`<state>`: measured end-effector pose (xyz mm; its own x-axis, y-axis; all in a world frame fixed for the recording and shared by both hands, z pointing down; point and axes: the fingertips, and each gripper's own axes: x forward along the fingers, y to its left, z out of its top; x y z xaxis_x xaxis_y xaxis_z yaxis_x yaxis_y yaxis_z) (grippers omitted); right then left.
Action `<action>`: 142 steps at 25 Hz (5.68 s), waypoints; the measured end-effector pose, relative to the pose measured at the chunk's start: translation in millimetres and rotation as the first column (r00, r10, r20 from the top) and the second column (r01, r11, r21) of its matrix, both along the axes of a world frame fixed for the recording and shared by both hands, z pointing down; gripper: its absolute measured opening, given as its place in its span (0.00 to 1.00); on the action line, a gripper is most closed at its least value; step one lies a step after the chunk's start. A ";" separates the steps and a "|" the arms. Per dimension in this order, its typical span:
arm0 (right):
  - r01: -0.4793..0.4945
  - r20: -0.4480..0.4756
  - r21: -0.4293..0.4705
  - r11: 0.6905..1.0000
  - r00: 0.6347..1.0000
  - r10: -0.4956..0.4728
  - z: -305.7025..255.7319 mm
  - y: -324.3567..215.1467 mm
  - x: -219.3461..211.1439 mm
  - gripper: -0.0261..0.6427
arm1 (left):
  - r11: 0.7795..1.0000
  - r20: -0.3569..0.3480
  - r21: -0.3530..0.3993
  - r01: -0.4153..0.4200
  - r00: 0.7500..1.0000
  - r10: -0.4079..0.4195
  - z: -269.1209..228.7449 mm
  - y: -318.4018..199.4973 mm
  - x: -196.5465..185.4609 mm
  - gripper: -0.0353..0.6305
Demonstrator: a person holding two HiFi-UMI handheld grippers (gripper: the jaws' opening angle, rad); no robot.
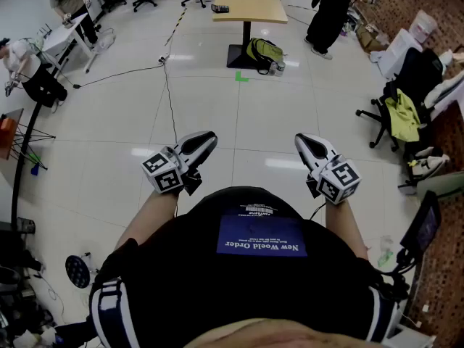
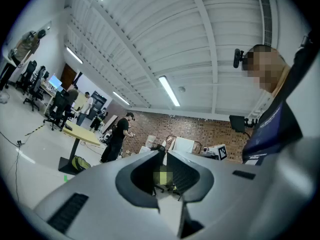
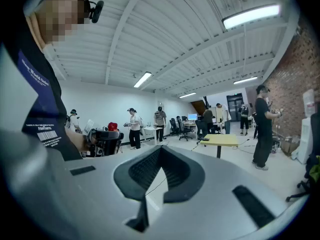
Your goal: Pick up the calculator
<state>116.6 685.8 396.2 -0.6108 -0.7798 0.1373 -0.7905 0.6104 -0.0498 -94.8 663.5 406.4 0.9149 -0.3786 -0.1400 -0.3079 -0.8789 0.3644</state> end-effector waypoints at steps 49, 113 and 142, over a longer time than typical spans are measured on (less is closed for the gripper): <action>0.098 0.019 -0.053 0.994 0.995 -0.097 13.6 -458.1 -96.8 0.02 | 0.997 0.001 -0.072 0.007 1.000 -0.007 26.0 -449.2 -70.2 0.14; 0.307 0.110 -0.099 0.947 0.949 -0.296 42.5 -1242.2 131.4 0.02 | 0.818 0.255 -0.353 0.454 0.888 -0.383 127.0 -1223.3 101.8 0.14; 0.185 0.014 -0.272 0.944 0.982 -0.188 99.1 -1286.7 35.8 0.02 | 0.611 0.304 -0.701 0.367 0.929 -0.209 340.9 -1345.6 48.0 0.39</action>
<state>152.4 -600.9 495.3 -0.7386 -0.5846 0.3357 -0.6655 0.7117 -0.2250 -46.8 -682.1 747.3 0.7169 -0.5300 0.4530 -0.6228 -0.1948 0.7577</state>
